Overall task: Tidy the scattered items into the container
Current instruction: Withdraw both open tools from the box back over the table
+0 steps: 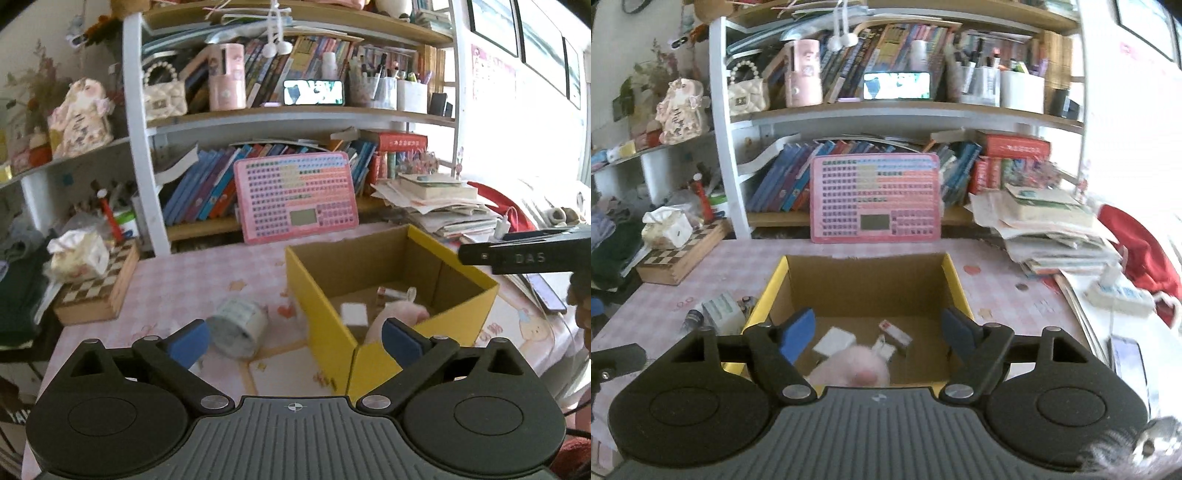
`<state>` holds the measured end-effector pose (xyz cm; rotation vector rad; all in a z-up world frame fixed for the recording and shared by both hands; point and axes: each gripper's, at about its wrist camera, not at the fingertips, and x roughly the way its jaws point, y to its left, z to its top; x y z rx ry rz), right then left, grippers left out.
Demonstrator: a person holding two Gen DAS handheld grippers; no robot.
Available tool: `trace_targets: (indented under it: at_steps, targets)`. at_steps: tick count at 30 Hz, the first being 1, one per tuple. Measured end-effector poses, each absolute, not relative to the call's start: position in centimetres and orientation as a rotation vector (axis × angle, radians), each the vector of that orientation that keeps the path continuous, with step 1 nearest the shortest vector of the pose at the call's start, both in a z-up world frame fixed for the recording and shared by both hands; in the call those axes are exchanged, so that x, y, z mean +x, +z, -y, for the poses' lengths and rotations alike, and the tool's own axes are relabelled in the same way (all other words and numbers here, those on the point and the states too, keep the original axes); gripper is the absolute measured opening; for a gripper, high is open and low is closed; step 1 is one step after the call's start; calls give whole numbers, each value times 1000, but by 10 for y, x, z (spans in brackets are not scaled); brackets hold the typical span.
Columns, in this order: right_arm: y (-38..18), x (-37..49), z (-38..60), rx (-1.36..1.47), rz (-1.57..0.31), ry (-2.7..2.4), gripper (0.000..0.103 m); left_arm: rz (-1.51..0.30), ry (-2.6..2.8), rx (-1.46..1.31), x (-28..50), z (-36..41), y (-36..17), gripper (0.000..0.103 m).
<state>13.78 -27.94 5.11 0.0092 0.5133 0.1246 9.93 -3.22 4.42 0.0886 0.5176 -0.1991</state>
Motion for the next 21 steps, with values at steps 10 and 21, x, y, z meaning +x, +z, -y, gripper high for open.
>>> trace_targets:
  at_steps: [10,21]
  targets:
    - [31,77,266,32,-553,-38,80,-546,-214,73,65,-9,36,101]
    - [5,38,233,13,-643,-99,83,-596,-240,107,47,-33,19,101]
